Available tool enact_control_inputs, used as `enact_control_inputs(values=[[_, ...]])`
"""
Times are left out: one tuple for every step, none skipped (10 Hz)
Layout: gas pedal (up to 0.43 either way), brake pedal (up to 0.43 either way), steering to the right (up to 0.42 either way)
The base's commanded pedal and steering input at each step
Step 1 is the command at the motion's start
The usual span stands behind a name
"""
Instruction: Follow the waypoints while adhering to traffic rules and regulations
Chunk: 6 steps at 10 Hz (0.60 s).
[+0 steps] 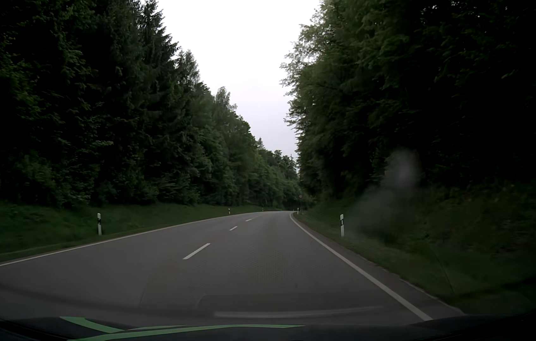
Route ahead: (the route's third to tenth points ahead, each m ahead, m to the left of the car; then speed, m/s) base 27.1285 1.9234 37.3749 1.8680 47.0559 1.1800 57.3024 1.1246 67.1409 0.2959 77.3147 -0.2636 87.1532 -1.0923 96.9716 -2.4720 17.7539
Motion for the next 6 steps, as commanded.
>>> enact_control_inputs(values=[[0.067, 0.0, 0.004], [0.067, 0.0, 0.004], [0.067, 0.0, 0.004], [0.059, 0.0, 0.004], [0.059, 0.0, 0.004], [0.059, 0.0, 0.004]])
